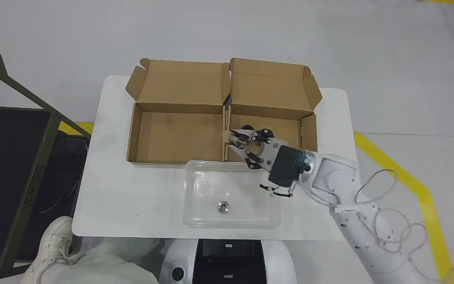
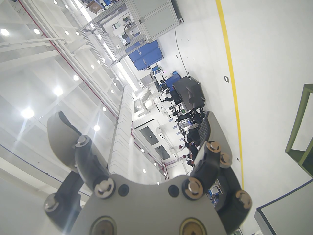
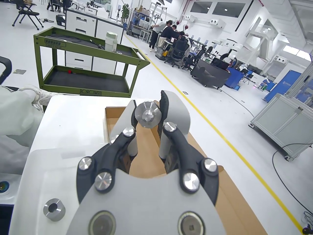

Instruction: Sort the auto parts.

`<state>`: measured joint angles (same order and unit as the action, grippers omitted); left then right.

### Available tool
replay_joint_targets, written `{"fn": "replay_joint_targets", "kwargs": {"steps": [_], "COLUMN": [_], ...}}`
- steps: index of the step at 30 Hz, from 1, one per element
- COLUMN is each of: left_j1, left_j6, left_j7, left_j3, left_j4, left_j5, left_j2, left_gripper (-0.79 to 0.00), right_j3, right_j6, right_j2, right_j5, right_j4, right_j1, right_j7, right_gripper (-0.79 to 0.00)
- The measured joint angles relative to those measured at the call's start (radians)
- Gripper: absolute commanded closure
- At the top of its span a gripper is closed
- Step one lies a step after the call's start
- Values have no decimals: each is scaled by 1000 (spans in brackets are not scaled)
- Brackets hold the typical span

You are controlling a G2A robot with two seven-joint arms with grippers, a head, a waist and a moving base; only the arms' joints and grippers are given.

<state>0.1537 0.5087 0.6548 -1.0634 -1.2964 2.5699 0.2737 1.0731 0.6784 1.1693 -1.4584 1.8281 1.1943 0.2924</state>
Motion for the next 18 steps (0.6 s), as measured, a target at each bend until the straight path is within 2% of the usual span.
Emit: {"fn": "replay_joint_targets", "kwargs": {"steps": [7,18], "left_j1": [0,0], "left_j6": [0,0], "left_j7": [0,0], "left_j3": [0,0], "left_j4": [0,0], "left_j5": [0,0], "left_j2": [0,0], "left_gripper": [-785,-785], "right_j3": [-75,-237], "right_j6": [-21,-33], "right_j2": [23,87], "right_j5": [36,134], "right_j4": [-101,-319], "right_j1": [-94,-293], "right_j7": [-90,-202], "right_gripper": [0,0]}}
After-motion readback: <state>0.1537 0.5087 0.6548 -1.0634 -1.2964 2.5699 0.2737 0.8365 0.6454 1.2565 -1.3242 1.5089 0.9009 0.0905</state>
